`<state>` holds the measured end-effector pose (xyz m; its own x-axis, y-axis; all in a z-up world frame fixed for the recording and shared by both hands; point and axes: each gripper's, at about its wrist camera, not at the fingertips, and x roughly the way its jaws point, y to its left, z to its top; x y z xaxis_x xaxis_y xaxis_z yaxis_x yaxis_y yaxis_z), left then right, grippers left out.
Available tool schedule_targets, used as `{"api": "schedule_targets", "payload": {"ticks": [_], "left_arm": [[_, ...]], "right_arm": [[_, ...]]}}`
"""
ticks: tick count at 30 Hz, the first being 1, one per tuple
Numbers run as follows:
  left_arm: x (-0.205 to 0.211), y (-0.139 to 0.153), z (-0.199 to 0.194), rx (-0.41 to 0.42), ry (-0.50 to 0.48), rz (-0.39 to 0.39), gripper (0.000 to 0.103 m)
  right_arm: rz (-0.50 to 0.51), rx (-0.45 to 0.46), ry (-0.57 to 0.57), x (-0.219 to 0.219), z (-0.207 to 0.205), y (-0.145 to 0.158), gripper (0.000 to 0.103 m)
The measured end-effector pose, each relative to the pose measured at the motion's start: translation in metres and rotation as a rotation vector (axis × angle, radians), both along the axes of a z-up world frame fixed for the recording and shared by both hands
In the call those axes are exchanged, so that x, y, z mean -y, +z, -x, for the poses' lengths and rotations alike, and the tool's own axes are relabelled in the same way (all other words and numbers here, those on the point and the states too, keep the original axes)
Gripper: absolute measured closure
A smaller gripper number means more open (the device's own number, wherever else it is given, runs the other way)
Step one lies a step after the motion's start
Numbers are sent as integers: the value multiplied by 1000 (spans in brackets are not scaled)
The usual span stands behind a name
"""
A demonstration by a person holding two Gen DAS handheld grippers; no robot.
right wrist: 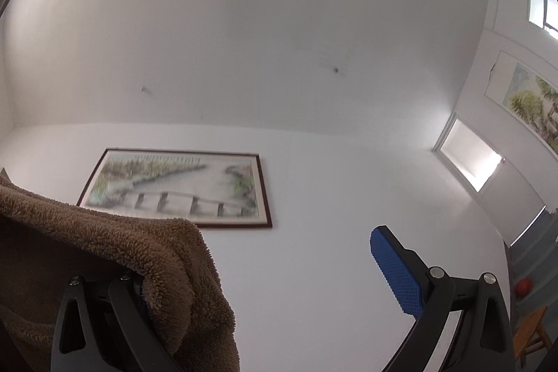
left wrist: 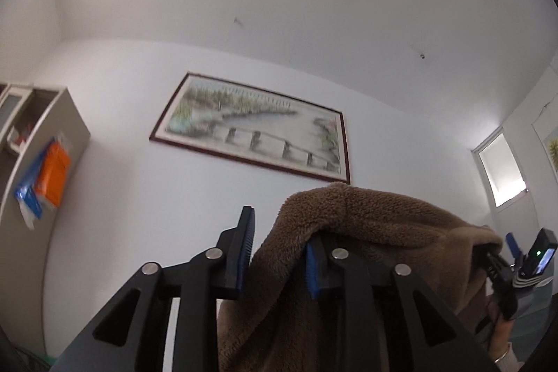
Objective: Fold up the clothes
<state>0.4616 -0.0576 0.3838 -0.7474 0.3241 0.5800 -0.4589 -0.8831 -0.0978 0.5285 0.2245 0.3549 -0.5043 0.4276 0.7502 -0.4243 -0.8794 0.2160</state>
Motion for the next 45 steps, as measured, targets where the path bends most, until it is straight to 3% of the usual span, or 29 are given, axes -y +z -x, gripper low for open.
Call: {"api": "schedule_targets", "payload": {"ticks": [5,10,14,19,25,29,34,38,42,45], "left_arm": [[17,6,-6,-5,39,17,63],[27,-9,23,58,128,30,57],[25,-24,81,197,172,92,50],[15,-67,162,348,284,161,45],[18,-133,282,651,248,172,45],[11,-189,364,839,288,203,45],[7,-270,457,1085,300,223,45],[0,-319,508,1209,323,248,45],[-5,-362,548,1314,337,264,45],[-4,-384,562,1367,339,266,45]], "right_arm": [[-32,-72,-40,10,-21,18,1],[-84,-6,-123,29,3,20,1],[-98,96,-189,32,55,17,1],[-106,354,-190,30,160,-6,1],[-104,648,-159,26,285,-63,1],[-97,901,-93,17,373,-109,1],[-25,1266,65,2,476,-182,1],[51,1515,199,-11,542,-242,1],[134,1691,347,-24,583,-292,1],[206,1748,502,-35,590,-312,1]]}}
